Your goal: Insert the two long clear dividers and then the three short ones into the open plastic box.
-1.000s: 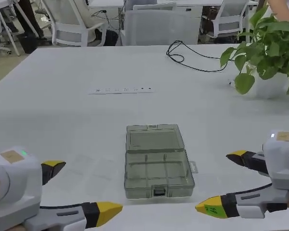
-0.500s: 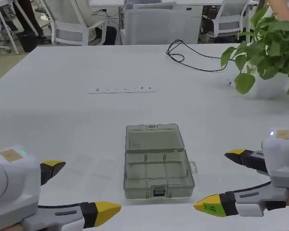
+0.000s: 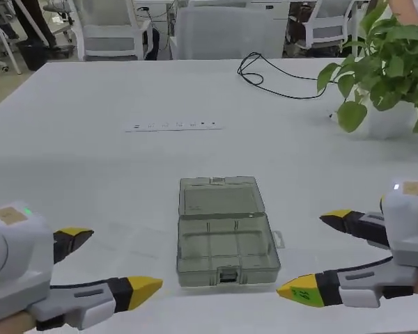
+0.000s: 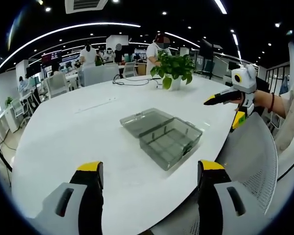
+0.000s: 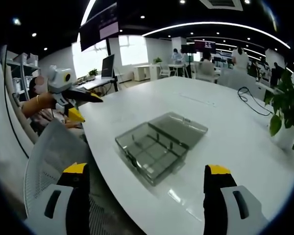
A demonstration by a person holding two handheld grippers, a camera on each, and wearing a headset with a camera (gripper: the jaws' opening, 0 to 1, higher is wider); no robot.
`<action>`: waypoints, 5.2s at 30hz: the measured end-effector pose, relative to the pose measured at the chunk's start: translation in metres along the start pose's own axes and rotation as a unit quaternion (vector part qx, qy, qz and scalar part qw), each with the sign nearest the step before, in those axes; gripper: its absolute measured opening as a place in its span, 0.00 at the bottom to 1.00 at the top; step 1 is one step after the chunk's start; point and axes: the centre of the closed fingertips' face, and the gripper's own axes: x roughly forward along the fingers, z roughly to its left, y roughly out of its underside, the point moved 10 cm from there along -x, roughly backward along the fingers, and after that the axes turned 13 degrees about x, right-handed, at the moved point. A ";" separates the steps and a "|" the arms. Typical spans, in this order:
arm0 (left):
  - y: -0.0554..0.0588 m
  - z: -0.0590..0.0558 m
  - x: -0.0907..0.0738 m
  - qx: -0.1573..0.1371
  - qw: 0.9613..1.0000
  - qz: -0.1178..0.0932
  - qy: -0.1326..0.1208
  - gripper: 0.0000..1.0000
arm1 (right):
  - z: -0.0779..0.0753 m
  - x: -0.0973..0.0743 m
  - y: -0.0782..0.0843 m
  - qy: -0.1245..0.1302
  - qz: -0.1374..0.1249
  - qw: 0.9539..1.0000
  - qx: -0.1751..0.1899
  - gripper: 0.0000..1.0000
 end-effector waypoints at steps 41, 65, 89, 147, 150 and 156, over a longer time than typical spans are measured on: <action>0.071 0.078 0.054 -0.028 0.989 0.142 -0.042 0.40 | -0.004 0.013 -0.011 0.017 -0.011 0.999 0.043 0.92; 0.084 0.085 0.071 -0.026 0.983 0.183 -0.019 0.33 | -0.007 0.015 -0.006 0.030 -0.001 0.998 0.052 0.91; 0.077 0.086 0.073 -0.046 0.973 0.225 -0.026 0.32 | 0.001 0.017 0.000 0.045 0.017 0.998 0.049 0.88; -0.007 -0.031 0.052 -0.128 0.991 -0.020 -0.031 0.30 | 0.050 0.070 -0.022 -0.038 -0.123 0.972 0.198 0.40; -0.010 -0.040 0.055 -0.126 0.991 -0.028 -0.022 0.30 | 0.054 0.074 -0.023 -0.042 -0.130 0.968 0.212 0.36; -0.013 -0.053 0.055 -0.124 0.992 -0.036 -0.011 0.30 | 0.061 0.081 -0.022 -0.046 -0.129 0.965 0.225 0.33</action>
